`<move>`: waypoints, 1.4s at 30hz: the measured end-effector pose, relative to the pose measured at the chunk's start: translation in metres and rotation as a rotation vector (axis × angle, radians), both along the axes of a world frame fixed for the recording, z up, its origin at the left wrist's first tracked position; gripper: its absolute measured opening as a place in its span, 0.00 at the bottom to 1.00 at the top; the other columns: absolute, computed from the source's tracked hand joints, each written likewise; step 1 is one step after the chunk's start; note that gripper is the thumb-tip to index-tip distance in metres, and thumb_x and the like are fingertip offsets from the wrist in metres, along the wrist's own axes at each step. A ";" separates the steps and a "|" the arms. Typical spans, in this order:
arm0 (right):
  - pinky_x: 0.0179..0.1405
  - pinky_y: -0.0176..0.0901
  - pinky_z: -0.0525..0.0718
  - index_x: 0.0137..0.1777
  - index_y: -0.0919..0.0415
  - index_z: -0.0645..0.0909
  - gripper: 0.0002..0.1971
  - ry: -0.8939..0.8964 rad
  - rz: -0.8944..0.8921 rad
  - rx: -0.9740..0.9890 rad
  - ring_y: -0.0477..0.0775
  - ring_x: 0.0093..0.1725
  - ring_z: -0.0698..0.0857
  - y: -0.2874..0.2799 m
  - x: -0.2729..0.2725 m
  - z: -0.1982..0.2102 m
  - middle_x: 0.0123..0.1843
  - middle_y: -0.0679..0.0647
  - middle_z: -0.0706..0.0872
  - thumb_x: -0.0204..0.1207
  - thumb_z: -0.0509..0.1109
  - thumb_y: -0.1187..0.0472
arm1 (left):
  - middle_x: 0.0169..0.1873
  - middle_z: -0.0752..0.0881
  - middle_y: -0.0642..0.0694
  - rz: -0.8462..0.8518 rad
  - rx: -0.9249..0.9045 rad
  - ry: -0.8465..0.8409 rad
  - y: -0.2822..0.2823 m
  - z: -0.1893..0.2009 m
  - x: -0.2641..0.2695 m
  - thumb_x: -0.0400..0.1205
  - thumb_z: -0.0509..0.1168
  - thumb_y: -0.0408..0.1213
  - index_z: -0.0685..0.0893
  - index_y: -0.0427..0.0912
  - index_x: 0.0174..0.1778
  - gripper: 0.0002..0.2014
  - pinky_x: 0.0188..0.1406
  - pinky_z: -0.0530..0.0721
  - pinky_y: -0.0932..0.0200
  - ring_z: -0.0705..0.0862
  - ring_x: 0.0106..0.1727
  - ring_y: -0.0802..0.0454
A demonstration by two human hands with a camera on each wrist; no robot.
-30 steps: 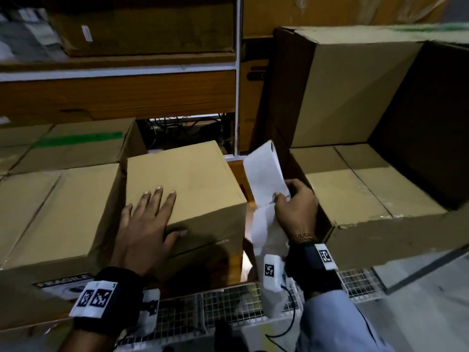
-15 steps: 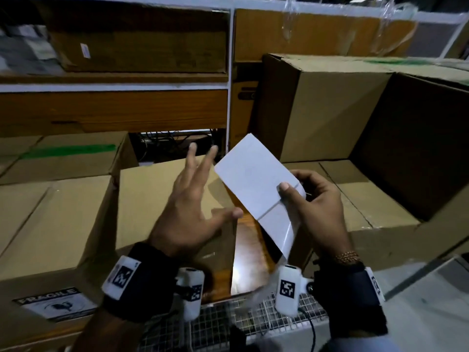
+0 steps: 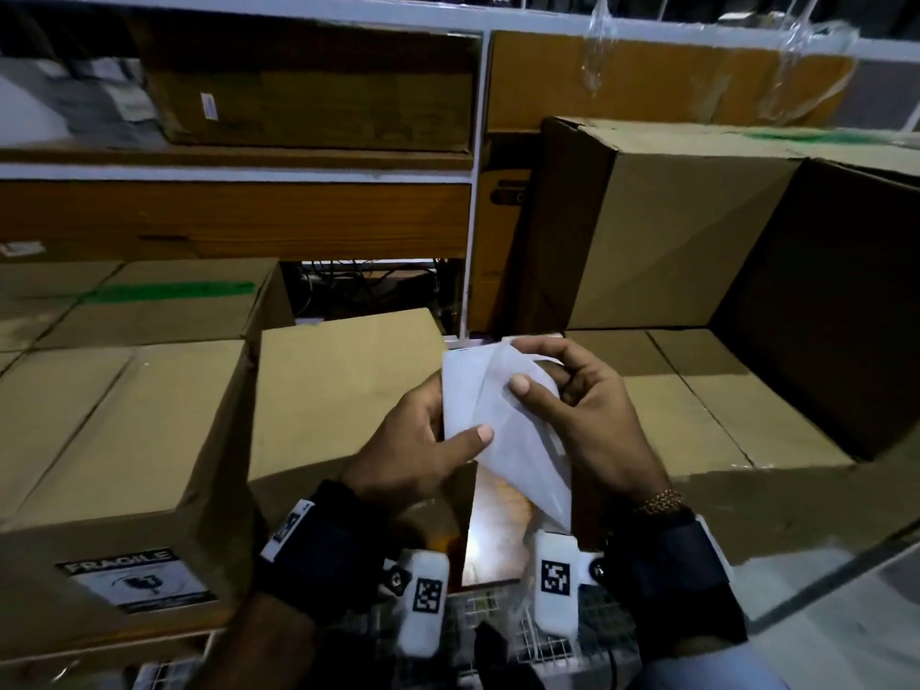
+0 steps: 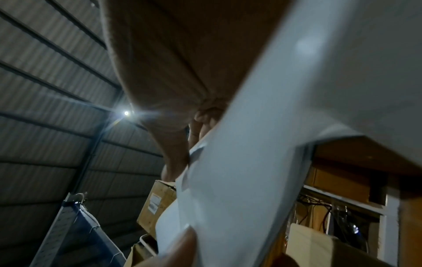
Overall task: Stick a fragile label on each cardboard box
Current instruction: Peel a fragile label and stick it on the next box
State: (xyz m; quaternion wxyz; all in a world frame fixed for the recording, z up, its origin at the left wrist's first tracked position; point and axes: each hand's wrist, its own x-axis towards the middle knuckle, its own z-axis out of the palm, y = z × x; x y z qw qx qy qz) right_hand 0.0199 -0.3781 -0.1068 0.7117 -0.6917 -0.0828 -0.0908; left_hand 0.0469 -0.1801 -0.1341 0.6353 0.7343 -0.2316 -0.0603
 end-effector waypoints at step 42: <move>0.53 0.59 0.83 0.73 0.54 0.80 0.20 -0.328 0.077 -1.275 0.65 0.55 0.82 0.336 0.054 -0.043 0.54 0.58 0.86 0.84 0.62 0.50 | 0.91 0.42 0.45 0.680 1.181 -0.078 0.346 -0.027 -0.009 0.73 0.57 0.81 0.63 0.60 0.87 0.48 0.83 0.43 0.33 0.45 0.90 0.43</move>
